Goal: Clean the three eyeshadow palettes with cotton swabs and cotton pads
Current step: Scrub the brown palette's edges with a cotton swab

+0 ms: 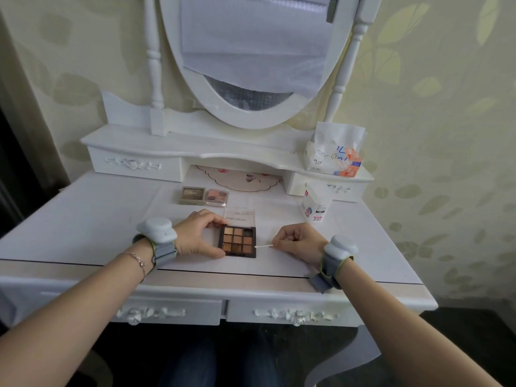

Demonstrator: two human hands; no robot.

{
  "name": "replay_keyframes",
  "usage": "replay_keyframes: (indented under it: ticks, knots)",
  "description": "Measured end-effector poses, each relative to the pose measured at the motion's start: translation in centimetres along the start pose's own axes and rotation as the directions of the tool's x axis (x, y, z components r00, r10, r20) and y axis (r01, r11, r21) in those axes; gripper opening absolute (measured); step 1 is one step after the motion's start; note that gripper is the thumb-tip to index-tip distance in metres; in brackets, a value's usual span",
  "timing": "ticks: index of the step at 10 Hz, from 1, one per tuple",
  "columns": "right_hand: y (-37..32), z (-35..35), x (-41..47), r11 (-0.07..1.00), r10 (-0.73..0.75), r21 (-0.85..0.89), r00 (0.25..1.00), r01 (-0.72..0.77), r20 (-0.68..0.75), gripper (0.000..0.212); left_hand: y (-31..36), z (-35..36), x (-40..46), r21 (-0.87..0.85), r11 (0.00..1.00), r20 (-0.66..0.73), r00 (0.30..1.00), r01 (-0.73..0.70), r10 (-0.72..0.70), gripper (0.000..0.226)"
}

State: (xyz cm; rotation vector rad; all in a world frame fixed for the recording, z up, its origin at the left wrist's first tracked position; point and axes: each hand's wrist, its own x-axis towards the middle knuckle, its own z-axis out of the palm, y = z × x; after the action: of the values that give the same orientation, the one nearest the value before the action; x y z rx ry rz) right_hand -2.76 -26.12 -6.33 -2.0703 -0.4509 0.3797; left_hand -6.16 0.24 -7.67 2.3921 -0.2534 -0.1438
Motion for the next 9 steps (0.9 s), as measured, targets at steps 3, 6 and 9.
replay_keyframes:
  ticks: [3, 6, 9]
  knots:
    - [0.11, 0.46, 0.07, 0.999, -0.008, 0.033, 0.995, 0.011, -0.097, 0.016, -0.08, 0.10, -0.01, -0.011, 1.000, -0.010, 1.000, 0.000, -0.001, 0.086]
    - [0.05, 0.02, -0.32, 1.000, 0.004, 0.008, 1.000, -0.004, 0.023, 0.013, 0.17, 0.07, -0.18, -0.021, 1.000, -0.001, 1.000, 0.006, -0.006, 0.084]
    - [-0.11, -0.17, -0.46, 0.999, 0.013, 0.028, 0.997, -0.015, 0.071, 0.015, 0.17, 0.13, -0.15, -0.027, 1.000, -0.015, 1.000, 0.008, -0.009, 0.085]
